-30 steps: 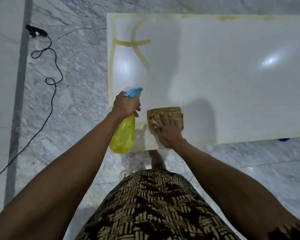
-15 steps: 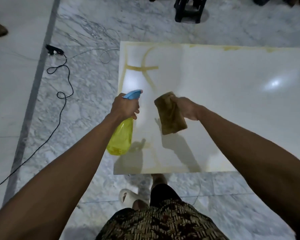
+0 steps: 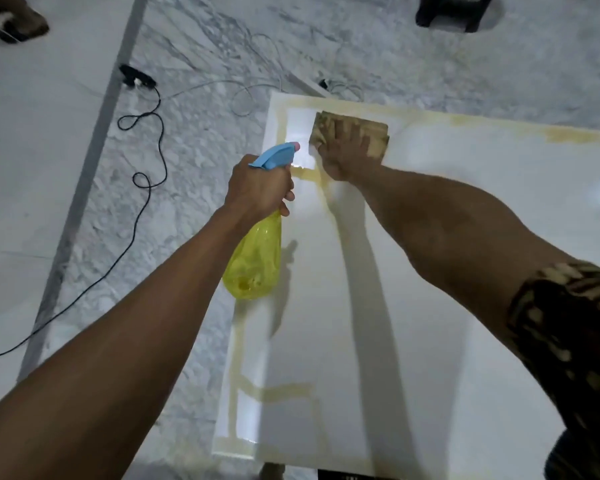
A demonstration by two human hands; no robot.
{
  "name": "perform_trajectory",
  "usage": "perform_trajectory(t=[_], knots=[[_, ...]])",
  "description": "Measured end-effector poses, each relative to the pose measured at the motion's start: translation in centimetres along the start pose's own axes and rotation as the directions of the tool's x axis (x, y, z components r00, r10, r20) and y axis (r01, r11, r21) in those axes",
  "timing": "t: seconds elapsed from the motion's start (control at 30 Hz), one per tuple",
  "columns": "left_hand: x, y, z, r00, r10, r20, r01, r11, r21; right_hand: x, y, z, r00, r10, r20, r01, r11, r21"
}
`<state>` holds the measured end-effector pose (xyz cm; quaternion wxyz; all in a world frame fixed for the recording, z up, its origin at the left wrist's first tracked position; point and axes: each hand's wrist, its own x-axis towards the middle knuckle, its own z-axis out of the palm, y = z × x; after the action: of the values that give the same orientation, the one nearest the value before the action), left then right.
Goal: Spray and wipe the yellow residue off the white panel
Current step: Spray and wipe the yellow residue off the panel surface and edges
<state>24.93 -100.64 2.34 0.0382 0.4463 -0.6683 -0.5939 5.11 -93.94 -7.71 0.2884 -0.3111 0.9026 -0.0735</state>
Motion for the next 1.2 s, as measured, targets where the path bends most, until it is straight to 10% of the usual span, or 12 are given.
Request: perform_trajectory(t=[0.13,1.2], knots=[[0.1,-1.5,-0.8,1.000,-0.028,0.000,0.028,0.999,0.029,-1.4,1.3,5.0,0.976,-0.141,-0.169,0.103,0.971,-0.215],[-29.0,-19.3,-6.6,0.988,-0.076,0.136,0.051,0.982,0.182,-45.0,-0.7,25.2,0.958,-0.074,0.278,0.107,0.988,-0.107]])
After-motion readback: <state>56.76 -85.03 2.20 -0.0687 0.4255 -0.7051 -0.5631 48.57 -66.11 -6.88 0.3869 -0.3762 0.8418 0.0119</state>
